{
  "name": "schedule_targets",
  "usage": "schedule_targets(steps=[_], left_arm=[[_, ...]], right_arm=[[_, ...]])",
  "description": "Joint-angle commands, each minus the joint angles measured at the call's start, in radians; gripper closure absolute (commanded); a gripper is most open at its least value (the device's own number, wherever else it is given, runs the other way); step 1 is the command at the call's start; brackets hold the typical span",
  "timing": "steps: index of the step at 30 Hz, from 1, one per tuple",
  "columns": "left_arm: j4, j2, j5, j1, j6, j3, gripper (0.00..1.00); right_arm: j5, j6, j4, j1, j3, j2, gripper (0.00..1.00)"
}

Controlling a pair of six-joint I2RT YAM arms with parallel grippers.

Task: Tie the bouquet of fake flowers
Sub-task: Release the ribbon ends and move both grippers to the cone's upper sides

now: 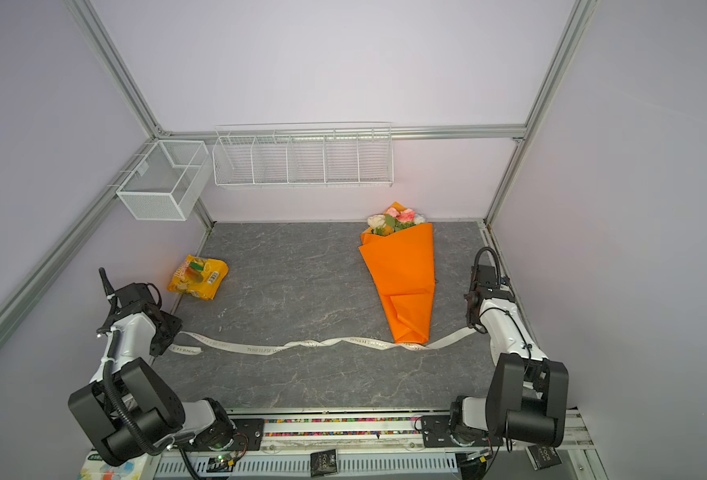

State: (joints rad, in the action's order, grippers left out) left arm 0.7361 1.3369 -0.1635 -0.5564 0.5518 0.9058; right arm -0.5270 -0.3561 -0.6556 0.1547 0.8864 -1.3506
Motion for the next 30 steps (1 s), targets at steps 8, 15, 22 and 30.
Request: schedule_targets(steps=[8,15,22,30], left_arm=[[0.073,-0.101,0.169,0.033,-0.171,0.153,0.01],[-0.219,-0.021,0.661,0.535,0.019,0.124,0.13],[-0.572,0.368,0.703,0.977,0.249,0.295,0.14],[-0.731,0.796,0.732,1.104,0.419,0.603,0.15]], right_arm=[[0.543,0.14,-0.031,-0.003,0.183,0.084,0.4],[0.963,0.13,0.056,-0.006,0.195,-0.088,0.4],[1.024,0.118,0.134,-0.005,0.265,-0.313,0.39],[0.986,0.124,0.17,0.001,0.406,-0.532,0.37]])
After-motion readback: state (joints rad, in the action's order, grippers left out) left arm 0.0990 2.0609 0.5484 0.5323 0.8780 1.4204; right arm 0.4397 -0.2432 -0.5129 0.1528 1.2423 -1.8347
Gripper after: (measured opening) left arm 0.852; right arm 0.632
